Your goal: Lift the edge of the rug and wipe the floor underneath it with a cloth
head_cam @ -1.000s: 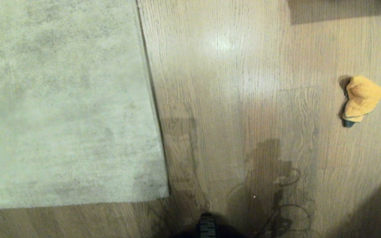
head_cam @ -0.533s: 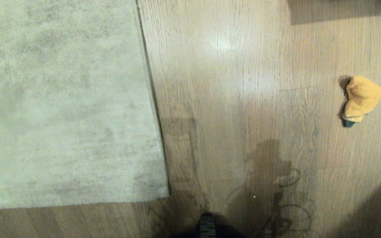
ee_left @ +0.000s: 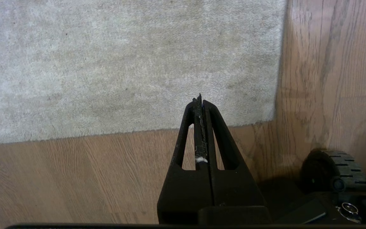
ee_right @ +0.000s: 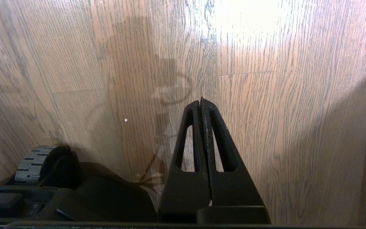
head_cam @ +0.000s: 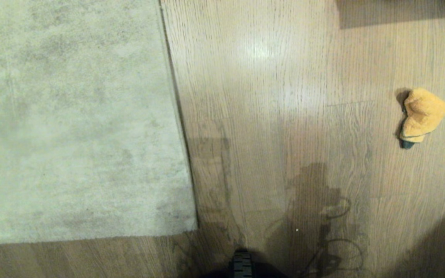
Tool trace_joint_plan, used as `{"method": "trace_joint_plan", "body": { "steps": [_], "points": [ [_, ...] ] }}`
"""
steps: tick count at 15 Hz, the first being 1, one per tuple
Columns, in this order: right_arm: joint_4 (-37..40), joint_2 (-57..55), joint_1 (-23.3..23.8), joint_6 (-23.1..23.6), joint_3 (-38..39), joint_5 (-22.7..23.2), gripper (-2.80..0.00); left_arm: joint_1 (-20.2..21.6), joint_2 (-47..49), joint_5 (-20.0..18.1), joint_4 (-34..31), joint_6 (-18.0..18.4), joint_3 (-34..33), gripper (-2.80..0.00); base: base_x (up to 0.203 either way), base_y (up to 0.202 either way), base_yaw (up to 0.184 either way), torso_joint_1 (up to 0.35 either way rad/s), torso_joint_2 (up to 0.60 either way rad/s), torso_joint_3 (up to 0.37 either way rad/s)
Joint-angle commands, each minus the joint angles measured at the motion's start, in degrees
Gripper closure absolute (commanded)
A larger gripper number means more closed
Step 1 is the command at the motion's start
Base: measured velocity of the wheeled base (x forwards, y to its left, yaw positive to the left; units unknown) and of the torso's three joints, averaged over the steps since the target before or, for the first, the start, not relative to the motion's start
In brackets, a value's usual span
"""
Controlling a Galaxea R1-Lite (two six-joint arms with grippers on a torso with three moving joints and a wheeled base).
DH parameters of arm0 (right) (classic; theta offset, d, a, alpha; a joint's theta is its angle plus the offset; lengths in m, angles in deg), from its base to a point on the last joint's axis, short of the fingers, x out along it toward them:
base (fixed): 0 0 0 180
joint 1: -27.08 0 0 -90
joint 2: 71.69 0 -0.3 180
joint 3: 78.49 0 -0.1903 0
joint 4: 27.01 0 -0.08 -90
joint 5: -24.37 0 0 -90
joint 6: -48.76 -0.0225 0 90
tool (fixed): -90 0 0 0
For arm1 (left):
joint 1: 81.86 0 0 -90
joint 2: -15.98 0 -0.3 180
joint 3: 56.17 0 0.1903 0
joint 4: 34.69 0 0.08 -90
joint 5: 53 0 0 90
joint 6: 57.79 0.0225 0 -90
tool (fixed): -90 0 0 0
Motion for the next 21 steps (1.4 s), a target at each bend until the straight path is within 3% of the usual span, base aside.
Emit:
{"method": "trace_joint_plan", "body": {
  "steps": [1,21],
  "points": [
    [0.0,-0.2,0.0,0.0,0.0,0.0,0.0,0.0,0.0,0.0,0.0,0.0,0.0,0.0,0.0,0.0,0.0,0.0,0.0,0.0],
    [0.0,-0.2,0.0,0.0,0.0,0.0,0.0,0.0,0.1,0.0,0.0,0.2,0.0,0.0,0.0,0.0,0.0,0.0,0.0,0.0]
  ]
}}
